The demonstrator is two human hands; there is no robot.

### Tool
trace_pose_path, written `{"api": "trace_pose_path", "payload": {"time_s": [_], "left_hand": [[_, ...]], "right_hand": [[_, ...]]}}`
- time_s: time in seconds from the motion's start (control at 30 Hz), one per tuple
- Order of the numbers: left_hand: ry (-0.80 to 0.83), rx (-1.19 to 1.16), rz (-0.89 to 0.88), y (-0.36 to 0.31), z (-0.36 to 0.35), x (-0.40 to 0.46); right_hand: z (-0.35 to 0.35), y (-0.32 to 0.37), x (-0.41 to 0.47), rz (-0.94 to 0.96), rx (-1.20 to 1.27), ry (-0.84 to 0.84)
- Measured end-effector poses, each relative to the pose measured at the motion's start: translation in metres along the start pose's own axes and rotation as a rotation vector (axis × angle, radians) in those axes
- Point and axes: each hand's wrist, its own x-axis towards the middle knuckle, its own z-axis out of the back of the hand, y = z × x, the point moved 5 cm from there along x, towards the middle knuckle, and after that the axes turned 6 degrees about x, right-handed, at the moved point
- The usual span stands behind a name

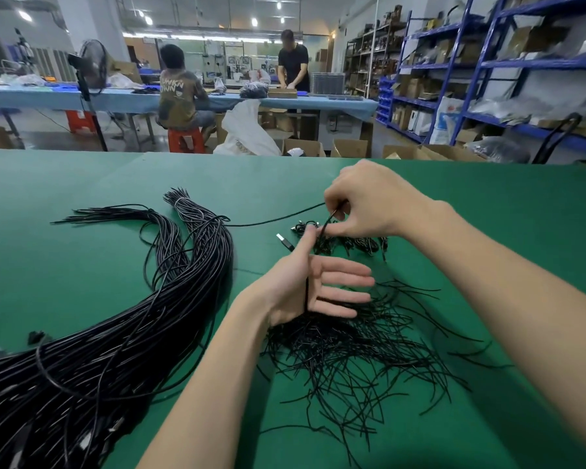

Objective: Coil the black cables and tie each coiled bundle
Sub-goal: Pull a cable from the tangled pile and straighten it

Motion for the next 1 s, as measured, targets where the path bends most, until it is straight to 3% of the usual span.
{"api": "trace_pose_path", "payload": {"time_s": [0.1, 0.27, 0.4, 0.5, 0.7, 0.87, 1.0], "left_hand": [[-0.142, -0.039, -0.046, -0.002, 0.011, 0.002], [-0.252, -0.210, -0.222, -0.014, 0.018, -0.002], [-0.172, -0.346, -0.311, -0.022, 0.025, -0.008], [-0.080, -0.366, -0.344, -0.025, 0.014, -0.006], [0.014, -0.258, -0.313, -0.022, 0.007, -0.010], [0.078, -0.089, -0.176, -0.013, 0.000, -0.010], [0.034, 0.006, -0.056, -0.004, -0.002, -0.005]], "right_hand": [[0.006, 0.011, -0.005, -0.081, 0.035, -0.001], [-0.008, 0.035, -0.030, -0.145, 0.478, 0.183], [-0.048, 0.030, -0.068, -0.333, 0.978, 0.523], [-0.071, 0.023, -0.082, -0.366, 1.129, 0.579], [-0.095, 0.003, -0.082, -0.387, 0.873, 0.582], [-0.087, -0.025, -0.068, -0.393, 0.588, 0.646], [-0.052, -0.038, -0.037, -0.387, 0.362, 0.485]]}}
